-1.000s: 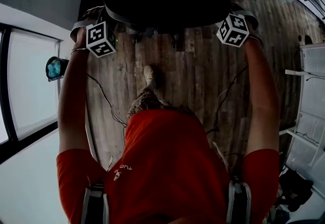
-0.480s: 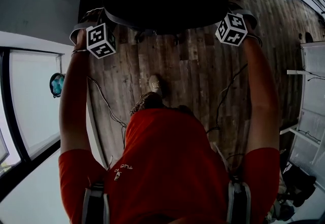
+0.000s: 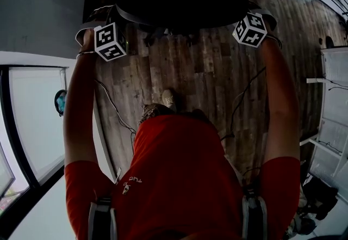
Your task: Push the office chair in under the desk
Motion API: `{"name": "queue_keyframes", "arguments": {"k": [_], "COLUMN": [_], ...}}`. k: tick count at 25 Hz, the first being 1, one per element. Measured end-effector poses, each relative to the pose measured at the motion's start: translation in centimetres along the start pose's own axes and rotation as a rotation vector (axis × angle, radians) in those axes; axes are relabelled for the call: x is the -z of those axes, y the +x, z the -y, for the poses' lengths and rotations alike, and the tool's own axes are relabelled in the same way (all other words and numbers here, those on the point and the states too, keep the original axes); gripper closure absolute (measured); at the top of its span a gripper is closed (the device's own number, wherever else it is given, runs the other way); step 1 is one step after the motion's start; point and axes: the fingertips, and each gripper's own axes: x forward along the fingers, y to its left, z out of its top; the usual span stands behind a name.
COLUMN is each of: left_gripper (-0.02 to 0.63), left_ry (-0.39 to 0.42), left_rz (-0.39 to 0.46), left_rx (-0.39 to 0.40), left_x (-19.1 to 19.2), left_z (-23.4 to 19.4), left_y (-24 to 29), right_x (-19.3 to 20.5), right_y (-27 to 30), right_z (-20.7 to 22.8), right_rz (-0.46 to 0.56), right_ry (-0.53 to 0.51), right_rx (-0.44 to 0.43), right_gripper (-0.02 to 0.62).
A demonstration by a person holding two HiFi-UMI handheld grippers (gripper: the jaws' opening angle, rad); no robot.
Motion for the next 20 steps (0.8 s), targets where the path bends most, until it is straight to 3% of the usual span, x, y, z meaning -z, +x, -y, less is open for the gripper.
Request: {"name": "queue_keyframes", "arguments": {"k": [20], "left_gripper": [0.491], "left_ry": [-0.014], "left_rz": [-0.040], "left_rx": [0.018], "left_x": [3.4], "left_z": [-9.8], "left_y": [9.6], "right_x": [1.0], "right_y": [8.1], "right_z": [11.4], "right_rz": [0.014], "right_ry": [-0.003], "right_rx": [-0.001], "right_gripper": [0.445]}}
